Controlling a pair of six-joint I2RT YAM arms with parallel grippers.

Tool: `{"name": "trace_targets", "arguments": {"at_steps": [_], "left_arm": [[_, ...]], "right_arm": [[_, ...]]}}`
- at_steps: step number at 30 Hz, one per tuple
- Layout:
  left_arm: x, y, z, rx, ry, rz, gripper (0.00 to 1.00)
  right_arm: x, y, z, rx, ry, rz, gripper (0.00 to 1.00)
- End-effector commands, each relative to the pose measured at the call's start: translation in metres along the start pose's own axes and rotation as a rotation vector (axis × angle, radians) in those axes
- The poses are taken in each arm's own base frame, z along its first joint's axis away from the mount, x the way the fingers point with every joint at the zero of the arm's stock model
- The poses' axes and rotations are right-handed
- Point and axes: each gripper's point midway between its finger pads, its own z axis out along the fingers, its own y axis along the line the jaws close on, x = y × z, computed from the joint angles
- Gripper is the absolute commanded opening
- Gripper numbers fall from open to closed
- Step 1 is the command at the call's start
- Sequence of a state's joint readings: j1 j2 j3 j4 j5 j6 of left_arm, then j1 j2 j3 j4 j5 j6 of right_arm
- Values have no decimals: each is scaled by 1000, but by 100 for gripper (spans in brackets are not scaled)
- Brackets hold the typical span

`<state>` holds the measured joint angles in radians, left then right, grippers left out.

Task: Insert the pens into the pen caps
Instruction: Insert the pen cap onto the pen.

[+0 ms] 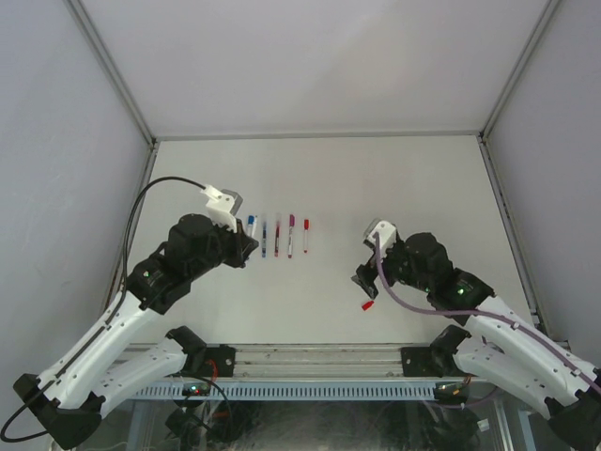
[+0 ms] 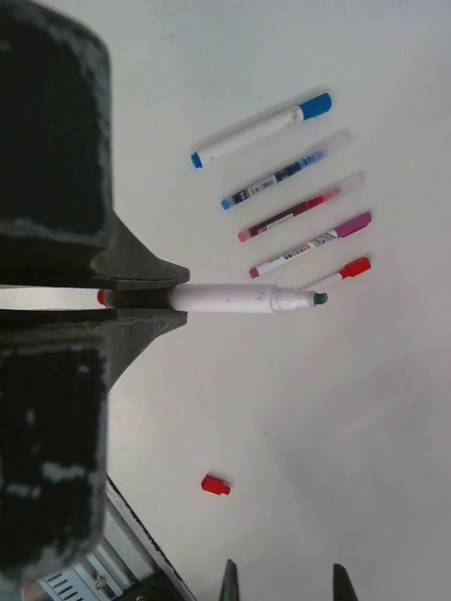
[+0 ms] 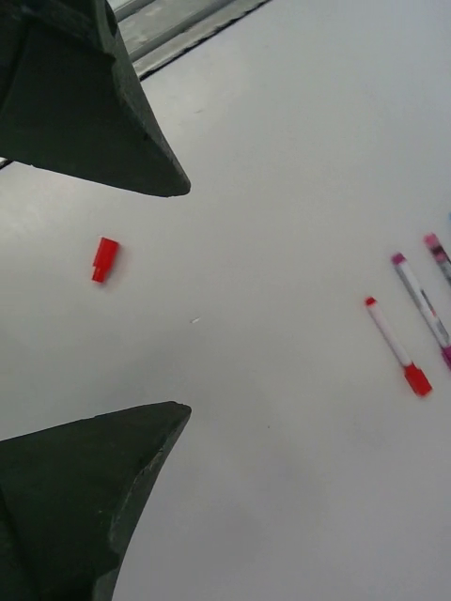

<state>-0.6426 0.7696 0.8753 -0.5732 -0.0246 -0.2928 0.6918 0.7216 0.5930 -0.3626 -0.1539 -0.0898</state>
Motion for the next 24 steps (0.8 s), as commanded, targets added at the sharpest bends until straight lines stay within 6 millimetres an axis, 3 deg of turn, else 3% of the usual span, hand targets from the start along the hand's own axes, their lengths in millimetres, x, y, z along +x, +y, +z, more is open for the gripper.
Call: {"name": "trace_targets", "arguments": {"at_steps": [1,5,13,24], "left_arm": [[-29,0,-12,-13,-87,23,0],[-29,1,-12,-18,-86,24,0],[-25,6,-10,-39,-75,27,0],[-18,11,-6,-51,-60,26,0]], "right_arm": [[-3,21,-8,-154,1,-321,89],[21,35,-11,-270,77,-502,87],[66,42,-10,-404,329,-742,88],[94,67,-9,-673,454,-797,85]]}}
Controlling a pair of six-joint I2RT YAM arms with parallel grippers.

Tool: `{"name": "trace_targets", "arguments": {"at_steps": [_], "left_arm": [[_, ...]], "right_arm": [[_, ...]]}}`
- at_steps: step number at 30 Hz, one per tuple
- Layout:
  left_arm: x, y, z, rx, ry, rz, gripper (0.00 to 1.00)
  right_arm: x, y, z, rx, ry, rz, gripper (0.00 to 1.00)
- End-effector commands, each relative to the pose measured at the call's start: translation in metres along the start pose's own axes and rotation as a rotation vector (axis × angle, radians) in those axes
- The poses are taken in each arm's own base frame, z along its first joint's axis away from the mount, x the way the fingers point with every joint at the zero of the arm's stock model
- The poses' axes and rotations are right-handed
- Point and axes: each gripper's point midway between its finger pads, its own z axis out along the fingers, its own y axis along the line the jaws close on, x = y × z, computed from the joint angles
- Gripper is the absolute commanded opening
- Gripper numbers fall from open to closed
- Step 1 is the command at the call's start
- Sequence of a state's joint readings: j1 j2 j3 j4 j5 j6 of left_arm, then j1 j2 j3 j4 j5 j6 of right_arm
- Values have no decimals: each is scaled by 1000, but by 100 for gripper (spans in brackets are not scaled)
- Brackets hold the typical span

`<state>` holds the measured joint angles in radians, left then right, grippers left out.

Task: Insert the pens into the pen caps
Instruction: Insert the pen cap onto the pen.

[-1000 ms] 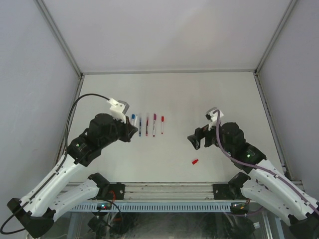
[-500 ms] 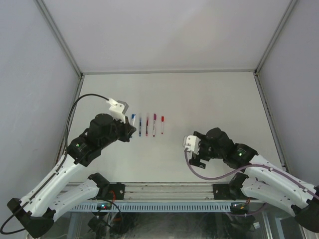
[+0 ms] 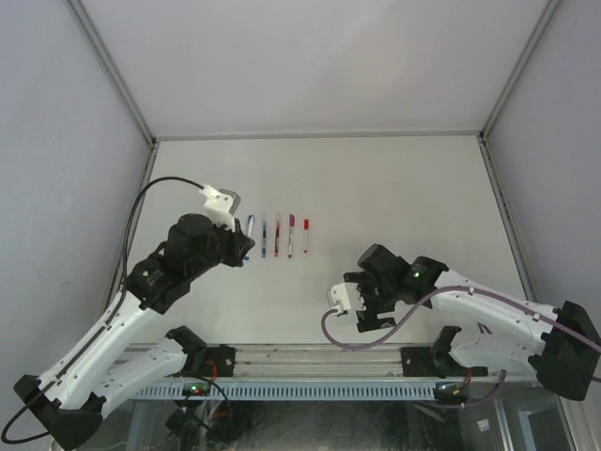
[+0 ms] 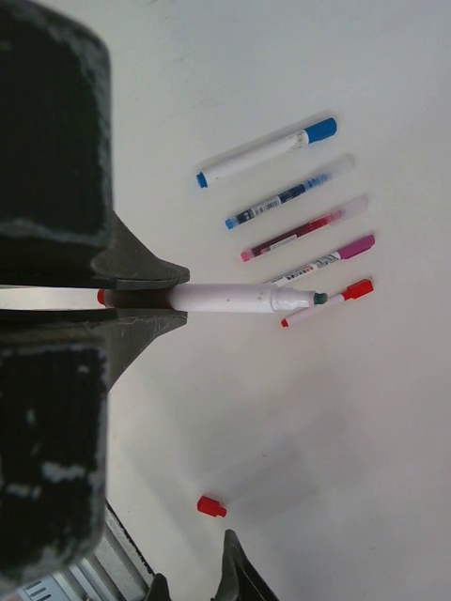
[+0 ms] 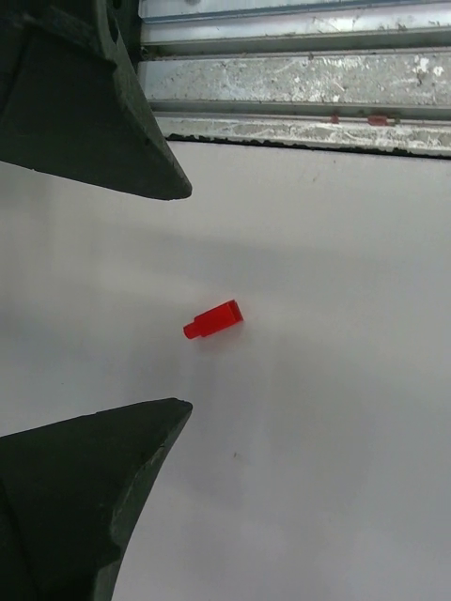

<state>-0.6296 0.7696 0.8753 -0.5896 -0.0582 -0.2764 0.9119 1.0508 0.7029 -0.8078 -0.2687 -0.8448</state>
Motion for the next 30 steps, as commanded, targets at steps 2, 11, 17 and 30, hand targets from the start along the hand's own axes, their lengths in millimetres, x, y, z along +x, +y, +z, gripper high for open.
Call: {"name": "trace_targets", "arguments": {"at_steps": [2,11,17,30], "left_arm": [[-20,1,-6,-5,-66,11,0],[-18,3,-6,-12,-62,14,0],[-19,3,-5,-5,-63,13,0],[-17,4,-4,-2,-55,9,0]], "right_arm": [[-19,4,2,-97,-53,-102,82],[-9,-9,18,-115,25,-93,66],[11,-18,26,-120,95,-35,59],[19,-29,44,-137,110,-18,56]]}}
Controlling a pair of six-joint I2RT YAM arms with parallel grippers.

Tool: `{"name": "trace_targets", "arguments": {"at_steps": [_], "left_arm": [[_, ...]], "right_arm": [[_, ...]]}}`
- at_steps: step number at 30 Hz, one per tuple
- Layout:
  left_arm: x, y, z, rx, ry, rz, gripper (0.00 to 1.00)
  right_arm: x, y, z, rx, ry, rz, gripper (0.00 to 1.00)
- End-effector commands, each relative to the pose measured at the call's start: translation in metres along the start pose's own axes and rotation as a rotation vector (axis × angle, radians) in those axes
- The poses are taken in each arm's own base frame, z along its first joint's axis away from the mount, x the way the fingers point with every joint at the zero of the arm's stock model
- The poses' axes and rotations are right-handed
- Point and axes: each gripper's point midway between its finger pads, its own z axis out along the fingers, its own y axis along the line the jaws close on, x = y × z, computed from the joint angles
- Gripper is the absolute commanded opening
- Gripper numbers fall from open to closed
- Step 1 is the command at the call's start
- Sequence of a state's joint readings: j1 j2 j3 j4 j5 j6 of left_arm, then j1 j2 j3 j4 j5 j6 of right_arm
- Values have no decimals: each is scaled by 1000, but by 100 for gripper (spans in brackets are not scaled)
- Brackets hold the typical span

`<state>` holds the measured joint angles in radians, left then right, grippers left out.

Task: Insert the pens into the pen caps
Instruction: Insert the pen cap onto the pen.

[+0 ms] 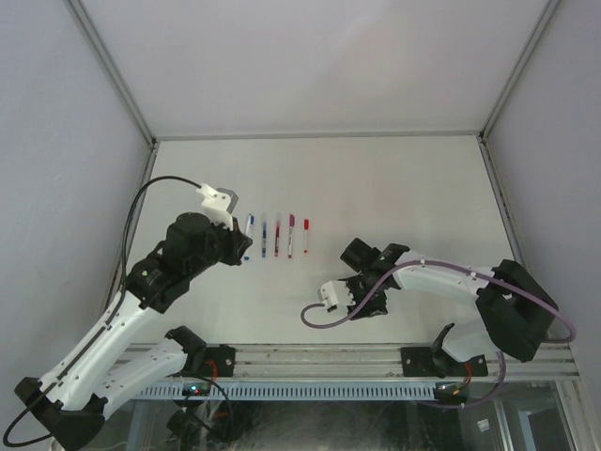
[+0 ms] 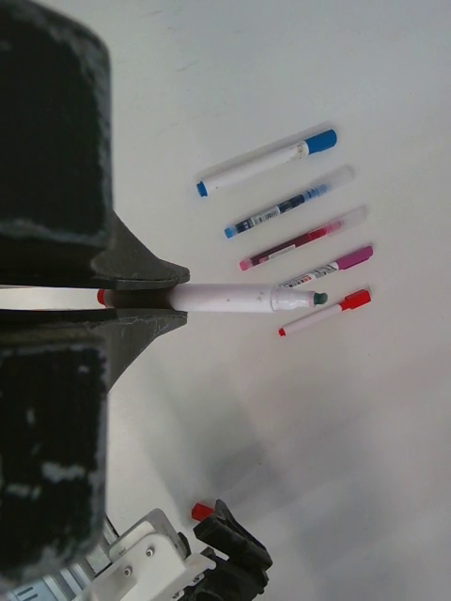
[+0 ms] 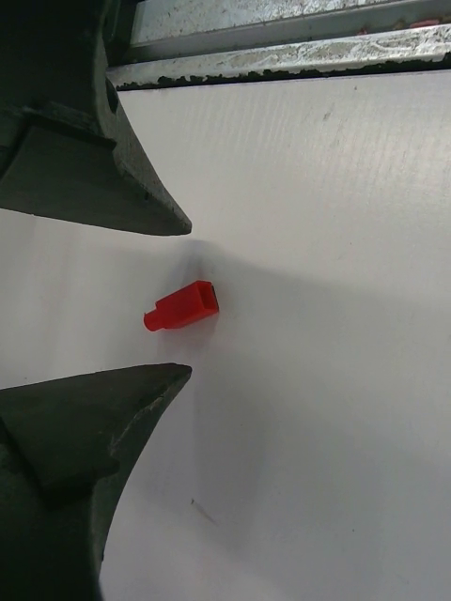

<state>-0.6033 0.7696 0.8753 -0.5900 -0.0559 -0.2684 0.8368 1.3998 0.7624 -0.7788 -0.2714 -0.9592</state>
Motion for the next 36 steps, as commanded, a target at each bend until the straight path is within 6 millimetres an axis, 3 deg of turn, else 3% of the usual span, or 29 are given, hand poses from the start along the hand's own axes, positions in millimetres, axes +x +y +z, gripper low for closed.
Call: {"name": "trace_targets", "arguments": {"at_steps": [1,15,24,36], "left_arm": [[-16,-3,-4,20,-50,12,0],[-15,-5,-3,41,-43,8,0],[-16,-6,-3,45,-47,7,0],[-16,-4,-4,39,-52,-1,0]], "right_arm": [[-12,-17,-3,34,-36,-39,56],[-2,-15,11,-12,2,15,44],[6,-13,9,-8,42,45,33],[-2,-16,5,0,13,68,0]]}}
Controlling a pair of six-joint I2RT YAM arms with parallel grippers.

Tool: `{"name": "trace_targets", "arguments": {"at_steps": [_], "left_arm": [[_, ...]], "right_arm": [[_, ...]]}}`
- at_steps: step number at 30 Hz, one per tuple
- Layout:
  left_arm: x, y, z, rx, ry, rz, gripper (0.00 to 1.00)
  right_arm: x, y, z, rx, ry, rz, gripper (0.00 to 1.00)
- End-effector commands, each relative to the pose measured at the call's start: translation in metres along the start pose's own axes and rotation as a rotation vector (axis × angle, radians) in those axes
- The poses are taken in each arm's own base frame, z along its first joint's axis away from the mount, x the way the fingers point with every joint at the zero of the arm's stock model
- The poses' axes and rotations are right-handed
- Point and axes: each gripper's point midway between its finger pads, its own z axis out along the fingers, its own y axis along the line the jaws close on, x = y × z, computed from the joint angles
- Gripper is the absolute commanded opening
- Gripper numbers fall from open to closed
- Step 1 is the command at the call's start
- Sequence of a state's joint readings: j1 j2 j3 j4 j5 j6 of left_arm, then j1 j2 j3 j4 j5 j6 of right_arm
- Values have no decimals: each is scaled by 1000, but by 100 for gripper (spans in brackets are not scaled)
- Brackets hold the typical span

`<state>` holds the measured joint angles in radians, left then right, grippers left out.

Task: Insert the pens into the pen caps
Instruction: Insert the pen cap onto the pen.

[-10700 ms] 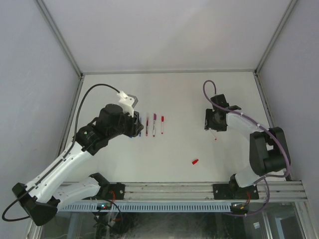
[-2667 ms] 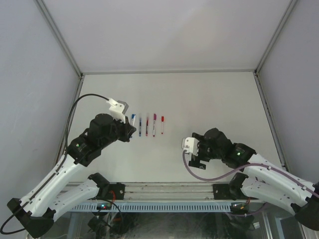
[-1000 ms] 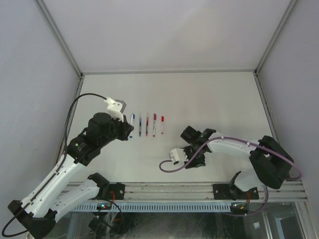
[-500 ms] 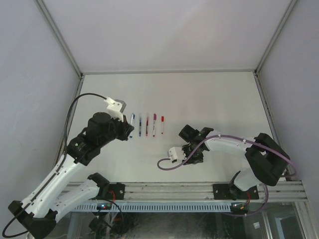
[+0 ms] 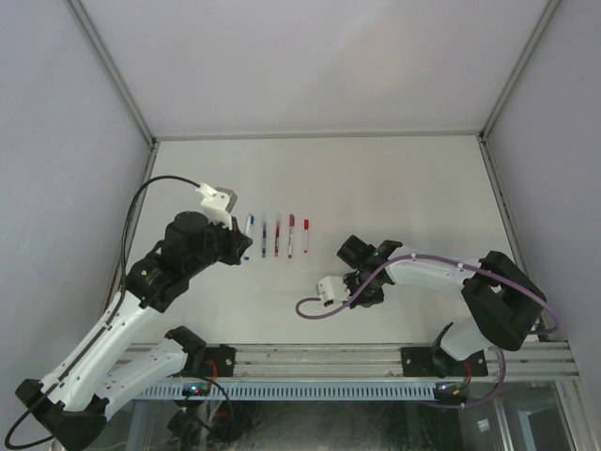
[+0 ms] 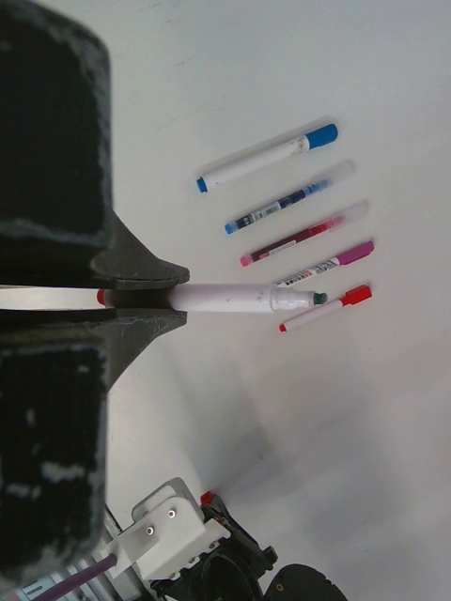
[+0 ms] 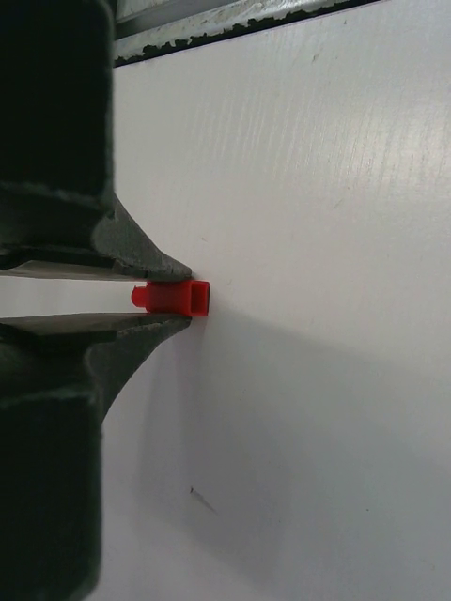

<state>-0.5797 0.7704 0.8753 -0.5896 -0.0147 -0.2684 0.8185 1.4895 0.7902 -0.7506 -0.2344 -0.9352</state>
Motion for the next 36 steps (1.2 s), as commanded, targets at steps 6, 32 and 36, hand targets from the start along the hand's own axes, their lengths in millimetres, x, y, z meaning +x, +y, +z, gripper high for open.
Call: {"name": "trace_targets", "arguments": {"at_steps": [6,32,36], "left_arm": [[-19,-4,-5,26,-66,10,0],[-28,4,-6,-19,-106,-45,0],[-31,13,-6,-71,-120,-58,0]], "right_arm": [[-40,-23,-24,124,-170,143,0],[-62,-87,-114,330,-731,1302,0],[-47,-89,-133,390,-778,1315,0]]}}
